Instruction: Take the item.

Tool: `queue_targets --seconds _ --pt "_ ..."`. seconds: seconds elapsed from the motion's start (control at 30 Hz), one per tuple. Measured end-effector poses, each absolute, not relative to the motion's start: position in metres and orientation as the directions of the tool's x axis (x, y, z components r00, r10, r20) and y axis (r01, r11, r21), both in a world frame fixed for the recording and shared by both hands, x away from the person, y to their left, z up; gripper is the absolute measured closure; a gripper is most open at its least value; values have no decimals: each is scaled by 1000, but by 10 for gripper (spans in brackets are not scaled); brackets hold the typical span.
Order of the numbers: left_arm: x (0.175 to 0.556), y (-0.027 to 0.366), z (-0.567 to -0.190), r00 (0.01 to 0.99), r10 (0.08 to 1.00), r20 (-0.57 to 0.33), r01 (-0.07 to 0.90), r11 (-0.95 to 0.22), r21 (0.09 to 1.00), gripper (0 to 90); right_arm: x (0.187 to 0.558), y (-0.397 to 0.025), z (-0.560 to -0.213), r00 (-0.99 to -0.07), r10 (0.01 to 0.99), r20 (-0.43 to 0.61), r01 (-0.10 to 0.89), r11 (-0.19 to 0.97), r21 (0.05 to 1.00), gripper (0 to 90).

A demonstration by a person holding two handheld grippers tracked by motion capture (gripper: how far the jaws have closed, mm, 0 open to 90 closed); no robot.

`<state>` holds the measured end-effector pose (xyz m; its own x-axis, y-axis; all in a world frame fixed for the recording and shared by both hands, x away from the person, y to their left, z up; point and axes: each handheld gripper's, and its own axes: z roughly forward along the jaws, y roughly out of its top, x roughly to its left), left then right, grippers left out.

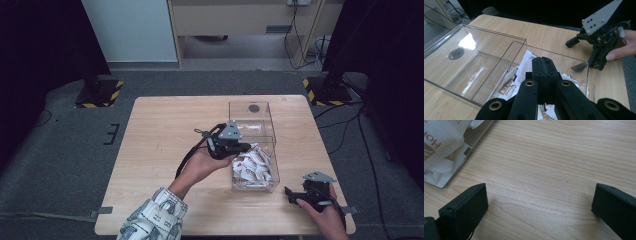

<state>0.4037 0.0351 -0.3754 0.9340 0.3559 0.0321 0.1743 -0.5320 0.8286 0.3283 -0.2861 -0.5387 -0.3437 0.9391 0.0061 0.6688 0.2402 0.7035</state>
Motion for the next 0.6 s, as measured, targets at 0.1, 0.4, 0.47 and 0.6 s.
queue_targets --seconds 0.1,0.4,0.47,0.6 --pt "404 36 -374 933 357 32 174 -528 831 897 328 -286 -539 -344 939 6 669 240 703 8" --pt "405 41 -371 930 365 33 173 -518 838 896 328 -286 -539 -344 939 6 669 240 703 8" --pt "405 41 -370 930 365 36 170 -517 839 897 328 -286 -539 -344 939 6 669 240 703 8" --pt "405 44 -367 929 368 39 168 -514 841 897 328 -286 -539 -344 939 6 669 240 703 8"
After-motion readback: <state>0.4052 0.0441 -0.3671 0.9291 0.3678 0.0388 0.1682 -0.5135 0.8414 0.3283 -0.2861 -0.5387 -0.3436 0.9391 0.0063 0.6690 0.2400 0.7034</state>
